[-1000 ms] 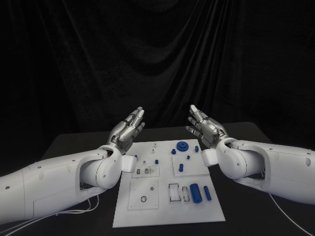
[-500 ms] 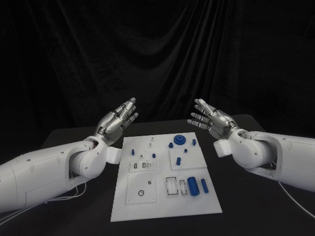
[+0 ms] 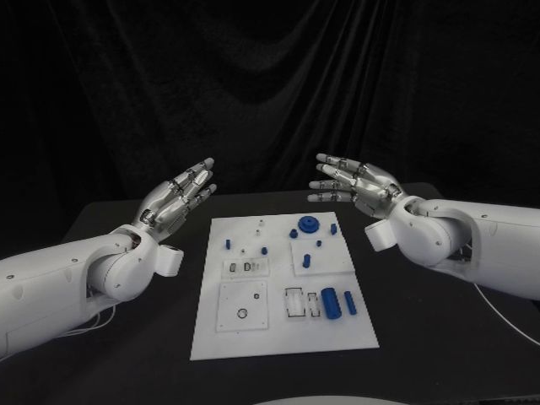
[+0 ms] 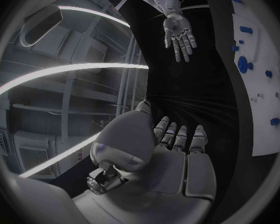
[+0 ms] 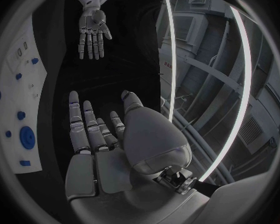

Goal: Assemble the parts on the task board

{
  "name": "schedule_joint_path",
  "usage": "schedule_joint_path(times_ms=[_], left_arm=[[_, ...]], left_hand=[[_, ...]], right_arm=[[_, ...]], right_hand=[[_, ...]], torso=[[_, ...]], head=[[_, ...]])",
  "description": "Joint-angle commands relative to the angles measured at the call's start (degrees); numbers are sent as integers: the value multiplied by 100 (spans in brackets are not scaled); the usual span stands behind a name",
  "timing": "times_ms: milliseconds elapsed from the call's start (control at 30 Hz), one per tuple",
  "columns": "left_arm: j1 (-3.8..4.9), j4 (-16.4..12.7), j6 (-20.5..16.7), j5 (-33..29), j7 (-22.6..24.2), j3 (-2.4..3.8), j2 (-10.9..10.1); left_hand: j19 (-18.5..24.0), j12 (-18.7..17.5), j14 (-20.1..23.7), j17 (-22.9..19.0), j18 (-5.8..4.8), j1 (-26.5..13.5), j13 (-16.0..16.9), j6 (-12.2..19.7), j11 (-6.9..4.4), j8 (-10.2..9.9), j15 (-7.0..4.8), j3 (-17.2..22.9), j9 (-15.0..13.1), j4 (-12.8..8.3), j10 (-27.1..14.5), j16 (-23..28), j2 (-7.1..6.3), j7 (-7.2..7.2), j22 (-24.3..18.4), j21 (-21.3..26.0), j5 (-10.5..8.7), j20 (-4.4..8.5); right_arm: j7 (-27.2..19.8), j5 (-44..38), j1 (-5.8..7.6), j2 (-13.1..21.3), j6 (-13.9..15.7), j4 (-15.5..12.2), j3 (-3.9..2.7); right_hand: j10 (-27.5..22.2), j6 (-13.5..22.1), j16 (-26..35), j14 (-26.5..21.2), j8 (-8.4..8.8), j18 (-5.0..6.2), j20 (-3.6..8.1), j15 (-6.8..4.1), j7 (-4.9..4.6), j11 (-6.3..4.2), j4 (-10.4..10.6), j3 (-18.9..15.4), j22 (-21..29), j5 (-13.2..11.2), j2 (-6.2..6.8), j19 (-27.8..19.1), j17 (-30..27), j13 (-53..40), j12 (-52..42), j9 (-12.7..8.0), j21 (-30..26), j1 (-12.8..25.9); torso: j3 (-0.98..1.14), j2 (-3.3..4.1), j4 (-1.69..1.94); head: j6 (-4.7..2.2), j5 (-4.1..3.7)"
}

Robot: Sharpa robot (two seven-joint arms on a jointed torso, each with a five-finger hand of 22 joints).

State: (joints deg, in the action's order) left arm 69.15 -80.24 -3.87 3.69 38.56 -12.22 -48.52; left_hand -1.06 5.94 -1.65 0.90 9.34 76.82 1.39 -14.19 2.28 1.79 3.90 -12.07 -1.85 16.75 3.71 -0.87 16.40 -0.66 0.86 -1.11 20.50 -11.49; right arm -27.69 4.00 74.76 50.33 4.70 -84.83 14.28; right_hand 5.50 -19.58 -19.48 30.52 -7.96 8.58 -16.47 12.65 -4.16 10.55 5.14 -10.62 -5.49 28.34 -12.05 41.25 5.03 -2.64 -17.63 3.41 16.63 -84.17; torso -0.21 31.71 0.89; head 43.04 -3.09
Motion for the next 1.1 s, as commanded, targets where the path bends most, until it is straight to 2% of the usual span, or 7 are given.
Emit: schedule_joint_path(times_ms=[33, 67, 233, 367, 500, 933, 1100], left_arm=[[-1, -15, -21, 271, 893, 7, -49], [0, -8, -28, 282, 897, 7, -61], [1, 4, -78, 346, 922, 7, -111], [5, -56, -175, 454, 958, 7, -190], [11, -175, -287, 558, 1007, 7, -312], [49, -453, -480, 731, 1141, 8, -602], [63, -540, -476, 743, 1149, 8, -680]], left_hand=[[-30, 40, 31, -2, 118, 81, 5, -64, -4, 39, -5, -51, -7, 0, 20, 12, -2, -20, 11, -28, 50, -25], [-40, 46, 26, 0, 118, 100, 6, -76, -4, 40, -4, -53, -8, -1, 22, 10, -2, -24, 15, -35, 67, -25], [-77, 86, 9, 4, 117, 231, 9, -161, -15, 49, -13, -68, -15, -2, 35, 9, -13, -60, 25, -55, 237, -18], [-98, 119, -3, 8, 118, 310, 14, -238, -38, 61, -30, -88, -22, -4, 54, 7, -42, -75, 31, -67, 270, -3], [-101, 140, -1, 5, 116, 370, 16, -286, -42, 68, -36, -105, -26, -5, 70, 11, -64, -81, 30, -66, 297, 10], [27, 202, 106, -58, 109, 809, 19, -413, -45, 56, -178, -140, -27, -8, 107, 62, -157, -105, -28, 42, 830, 214], [42, 201, 115, -64, 110, 933, 18, -417, -43, 52, -184, -115, -26, -21, 99, 65, -181, -110, -33, 54, 973, 237]], right_arm=[[507, -1155, 189, 84, -13, -25, -10], [628, -1449, 256, 109, 14, -27, -10], [1194, -3042, 552, 201, 189, -71, -10], [1800, -4879, 808, 245, 436, -159, -10], [2353, -6527, 991, 203, 604, -212, -10], [3386, -9836, 1147, 121, 506, -467, -10], [3479, -10233, 1157, 112, 513, -516, -10]], right_hand=[[276, -210, -265, 659, -76, 130, 21, -117, -46, 89, -285, 129, -72, 4, 37, 544, 98, -43, -466, 20, 214, -187], [660, -544, -570, 1321, -207, 193, 137, -319, -87, 145, -409, 158, -156, -67, 81, 962, 203, -104, -949, 79, 424, -239], [1463, -1489, -877, 2387, -514, 188, 492, -644, -236, 17, -652, 181, -387, -451, 157, 1803, 289, -116, -1517, 232, 927, -319], [2042, -1773, -1337, 3350, -490, 189, 767, -947, -172, -165, -642, 214, -719, -1281, 247, 2535, 524, -96, -1488, 243, 1523, -286], [2395, -2034, -1637, 3670, -465, 186, 888, -1074, -128, -261, -570, 322, -976, -1361, 375, 2759, 740, -97, -1313, 259, 1867, -252], [3537, -2406, -2951, 4280, -151, -116, 1122, -1331, 169, -472, -468, 974, -4225, -1239, 907, 3308, 1712, -119, -559, 373, 4692, -93], [3724, -2484, -3096, 4310, -124, -172, 1134, -1361, 208, -509, -456, 1173, -4702, -1183, 1016, 3364, 1837, -150, -539, 420, 5032, -25]], torso=[[-37, 58, 52], [-42, 82, 48], [-61, 151, 5], [-68, 193, -15], [-84, 250, 21], [-144, 672, 288], [-175, 919, 404]], head=[[110, 25], [159, 52], [320, 190], [439, 212], [566, 192], [507, -35], [323, -182]])
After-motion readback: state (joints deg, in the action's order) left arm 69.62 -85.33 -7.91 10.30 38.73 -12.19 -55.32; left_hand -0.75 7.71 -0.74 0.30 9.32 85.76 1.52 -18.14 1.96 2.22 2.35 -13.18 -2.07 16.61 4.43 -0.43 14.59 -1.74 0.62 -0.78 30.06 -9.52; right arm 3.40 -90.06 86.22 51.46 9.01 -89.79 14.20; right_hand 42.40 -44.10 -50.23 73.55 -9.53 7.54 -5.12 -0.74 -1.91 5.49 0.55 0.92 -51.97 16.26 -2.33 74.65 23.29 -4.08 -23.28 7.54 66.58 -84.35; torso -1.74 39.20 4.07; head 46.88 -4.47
